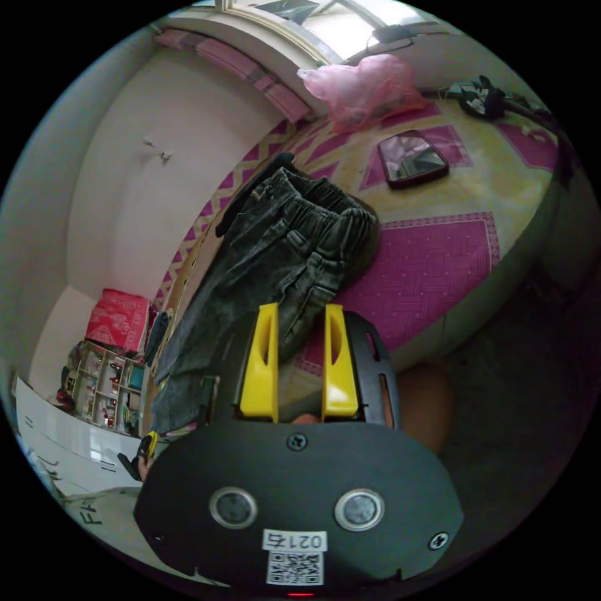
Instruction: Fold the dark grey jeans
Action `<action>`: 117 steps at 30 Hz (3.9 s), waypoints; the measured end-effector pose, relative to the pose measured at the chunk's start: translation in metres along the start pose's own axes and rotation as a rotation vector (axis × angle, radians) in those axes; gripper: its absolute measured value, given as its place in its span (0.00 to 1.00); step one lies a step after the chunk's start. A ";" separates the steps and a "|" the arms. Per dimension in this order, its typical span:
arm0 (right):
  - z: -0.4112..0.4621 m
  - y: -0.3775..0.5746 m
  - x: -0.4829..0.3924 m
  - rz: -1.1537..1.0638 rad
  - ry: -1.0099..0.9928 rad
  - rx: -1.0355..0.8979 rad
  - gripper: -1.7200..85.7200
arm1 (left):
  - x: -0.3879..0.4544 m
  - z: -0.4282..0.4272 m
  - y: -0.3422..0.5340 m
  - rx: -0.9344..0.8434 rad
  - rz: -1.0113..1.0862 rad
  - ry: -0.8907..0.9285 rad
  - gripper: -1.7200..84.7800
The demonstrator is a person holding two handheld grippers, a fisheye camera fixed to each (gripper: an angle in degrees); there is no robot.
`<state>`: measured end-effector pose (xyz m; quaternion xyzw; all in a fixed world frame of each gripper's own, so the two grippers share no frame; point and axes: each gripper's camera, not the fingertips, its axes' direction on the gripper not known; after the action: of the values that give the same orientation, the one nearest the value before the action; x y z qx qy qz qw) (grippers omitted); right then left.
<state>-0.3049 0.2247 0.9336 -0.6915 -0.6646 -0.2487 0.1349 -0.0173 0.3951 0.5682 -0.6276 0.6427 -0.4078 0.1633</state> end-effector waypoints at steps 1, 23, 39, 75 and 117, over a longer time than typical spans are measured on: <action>-0.001 0.001 0.002 0.009 0.000 0.007 0.13 | -0.003 0.000 -0.002 0.002 -0.014 0.008 0.10; 0.029 -0.001 0.037 0.100 -0.101 -0.058 0.11 | -0.040 0.051 -0.045 -0.011 -0.253 0.090 0.10; 0.044 -0.053 -0.015 0.042 -0.351 -0.028 0.02 | 0.047 0.070 -0.134 0.005 0.137 0.084 0.01; 0.347 0.074 -0.378 -1.085 0.172 -0.340 0.09 | -0.020 0.321 -0.289 -0.129 -0.135 0.016 0.13; 0.222 0.054 -0.262 -0.614 -0.085 -0.186 0.03 | 0.381 0.368 -0.060 0.067 0.729 -0.043 0.01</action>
<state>-0.2133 0.1122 0.6177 -0.4780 -0.8215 -0.3085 -0.0380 0.2281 -0.0735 0.5007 -0.3601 0.8069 -0.3305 0.3316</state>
